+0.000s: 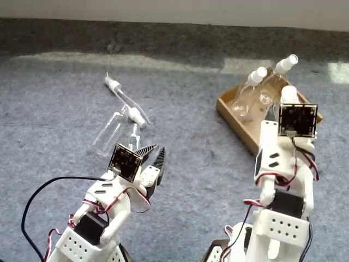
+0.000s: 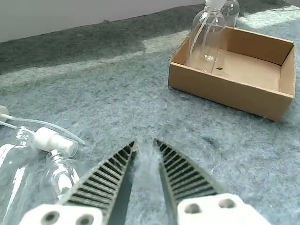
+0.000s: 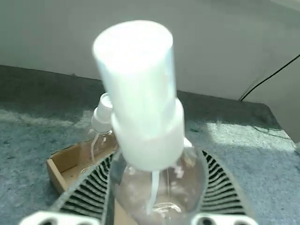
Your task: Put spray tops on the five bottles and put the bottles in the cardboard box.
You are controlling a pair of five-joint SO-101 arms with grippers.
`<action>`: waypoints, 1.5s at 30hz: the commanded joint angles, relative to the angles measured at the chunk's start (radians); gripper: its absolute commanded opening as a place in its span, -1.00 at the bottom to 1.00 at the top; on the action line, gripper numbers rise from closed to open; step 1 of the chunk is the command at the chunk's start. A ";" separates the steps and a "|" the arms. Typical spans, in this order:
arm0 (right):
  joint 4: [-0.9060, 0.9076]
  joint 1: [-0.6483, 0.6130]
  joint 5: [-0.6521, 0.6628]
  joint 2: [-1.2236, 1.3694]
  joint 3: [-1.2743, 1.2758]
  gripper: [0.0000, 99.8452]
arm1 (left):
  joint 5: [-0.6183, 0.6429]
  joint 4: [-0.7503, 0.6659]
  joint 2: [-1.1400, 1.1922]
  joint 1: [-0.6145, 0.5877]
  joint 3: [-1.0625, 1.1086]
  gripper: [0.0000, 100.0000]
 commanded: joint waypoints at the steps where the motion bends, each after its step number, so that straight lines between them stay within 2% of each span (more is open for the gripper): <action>1: -0.163 0.059 0.008 0.085 -0.024 -0.75 | 0.005 0.000 -0.010 -0.015 0.018 -0.99; 11: -0.420 0.093 0.006 0.352 0.025 -0.75 | 0.005 0.000 -0.010 -0.015 0.018 -0.99; 17: -0.538 0.131 -0.163 0.605 -0.058 -0.75 | 0.005 0.002 -0.010 -0.015 0.018 -0.99; 20: -0.581 0.142 -0.206 0.713 -0.114 -0.75 | 0.005 0.002 -0.010 -0.015 0.018 -0.99; 32: -0.820 0.140 -0.212 1.026 -0.248 -0.75 | 0.005 0.002 -0.010 -0.015 0.018 -0.99; 34: -0.842 0.140 -0.218 1.070 -0.263 -0.75 | 0.005 0.002 -0.010 -0.015 0.018 -0.99; 39: -0.843 0.153 -0.353 1.173 -0.346 -0.75 | 0.005 0.002 -0.008 -0.015 0.018 -0.99; 45: -0.843 0.156 -0.364 1.268 -0.440 -0.75 | 0.005 0.002 -0.008 -0.015 0.018 -0.99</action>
